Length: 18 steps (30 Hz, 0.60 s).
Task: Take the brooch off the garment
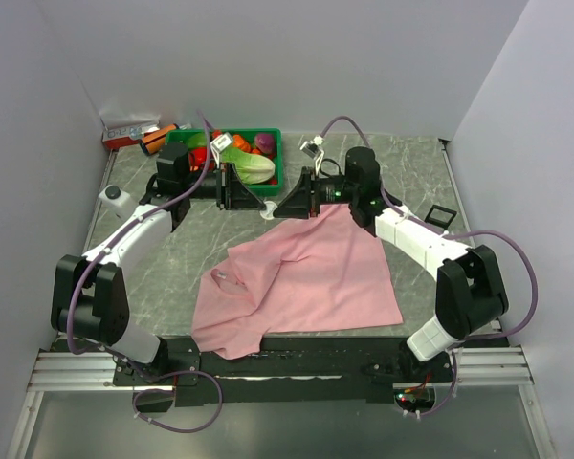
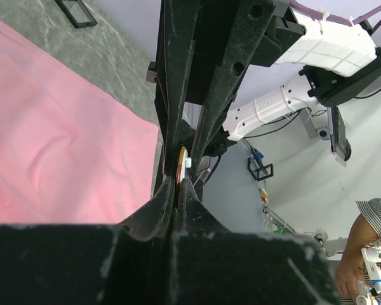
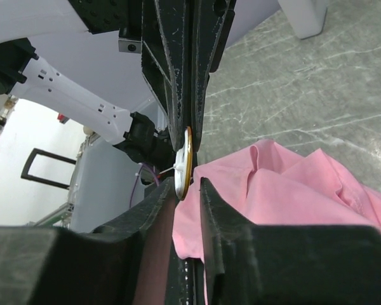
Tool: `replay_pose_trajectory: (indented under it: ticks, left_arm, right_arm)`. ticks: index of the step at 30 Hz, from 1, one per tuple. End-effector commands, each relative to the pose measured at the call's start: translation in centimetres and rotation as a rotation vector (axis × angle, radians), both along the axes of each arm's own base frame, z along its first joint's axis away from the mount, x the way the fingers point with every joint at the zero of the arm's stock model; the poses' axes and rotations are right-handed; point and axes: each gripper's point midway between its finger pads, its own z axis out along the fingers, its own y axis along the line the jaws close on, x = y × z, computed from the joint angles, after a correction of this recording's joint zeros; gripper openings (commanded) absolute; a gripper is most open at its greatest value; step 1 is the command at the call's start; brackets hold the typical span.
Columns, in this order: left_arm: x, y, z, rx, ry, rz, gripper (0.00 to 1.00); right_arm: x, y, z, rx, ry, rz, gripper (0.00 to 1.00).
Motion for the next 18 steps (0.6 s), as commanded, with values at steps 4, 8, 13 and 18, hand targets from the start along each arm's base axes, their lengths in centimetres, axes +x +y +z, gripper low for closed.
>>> replay_pose_trajectory:
  ticks: [4,8,13,18]
  left_arm:
    - [-0.6,-0.5,1.4,-0.018,-0.071,-0.057,0.01]
    - [-0.6,-0.8,1.1,-0.009,-0.084,-0.061,0.06]
    - [-0.5,-0.3,0.9,0.029,-0.147,-0.031,0.61]
    - [-1.8,-0.3,0.8,0.02,-0.191,-0.07,0.65]
  right_arm:
    - [-0.5,0.8,2.1,0.05,-0.083,0.064,0.16]
    - [-1.0,1.0,2.1,0.055,-0.095,0.09,0.0]
    - [-0.6,-0.1,2.1,0.045,-0.084,0.061,0.0]
    - [-0.5,-1.2,1.7,0.029,-0.08,0.044,0.0]
